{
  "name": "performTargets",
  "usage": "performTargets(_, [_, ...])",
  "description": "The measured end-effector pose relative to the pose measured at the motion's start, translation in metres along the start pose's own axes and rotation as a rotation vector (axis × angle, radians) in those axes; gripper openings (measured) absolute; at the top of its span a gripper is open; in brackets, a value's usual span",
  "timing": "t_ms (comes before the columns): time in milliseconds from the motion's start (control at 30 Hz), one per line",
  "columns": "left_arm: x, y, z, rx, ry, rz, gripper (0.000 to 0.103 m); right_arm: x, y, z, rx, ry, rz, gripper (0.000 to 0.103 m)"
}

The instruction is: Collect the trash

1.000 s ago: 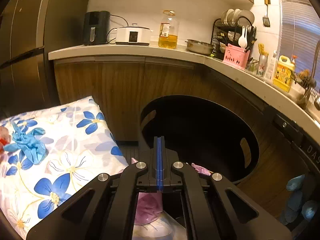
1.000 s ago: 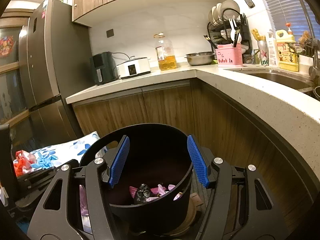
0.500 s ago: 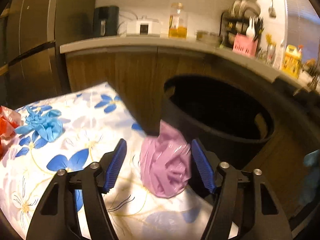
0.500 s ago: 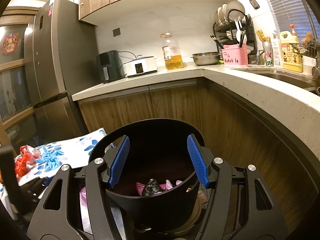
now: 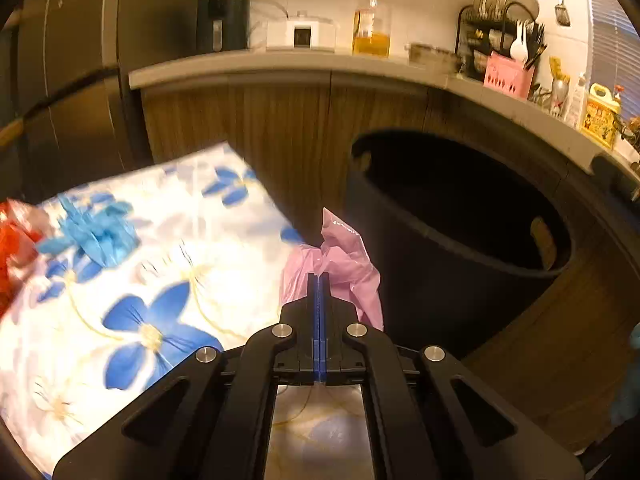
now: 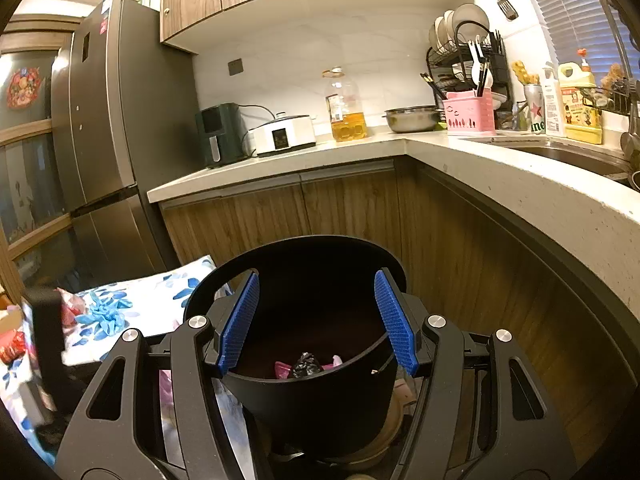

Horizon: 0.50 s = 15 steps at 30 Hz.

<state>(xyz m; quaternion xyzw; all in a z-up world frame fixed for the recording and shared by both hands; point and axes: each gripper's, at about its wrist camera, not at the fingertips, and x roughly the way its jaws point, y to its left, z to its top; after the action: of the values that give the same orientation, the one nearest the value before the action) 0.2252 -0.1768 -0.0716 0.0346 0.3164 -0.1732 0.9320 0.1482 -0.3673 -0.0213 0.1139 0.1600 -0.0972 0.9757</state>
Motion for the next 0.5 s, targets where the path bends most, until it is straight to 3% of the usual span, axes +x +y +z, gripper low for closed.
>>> performTargets(267, [-0.048, -0.017, 0.049, -0.001, -0.178, -0.052, 0.0, -0.005, -0.005, 0.001, 0.02, -0.012, -0.018, 0.059])
performTargets(500, [-0.036, -0.053, 0.066, 0.046, -0.206, -0.11, 0.0, -0.008, -0.014, 0.005, 0.022, -0.029, -0.052, 0.06])
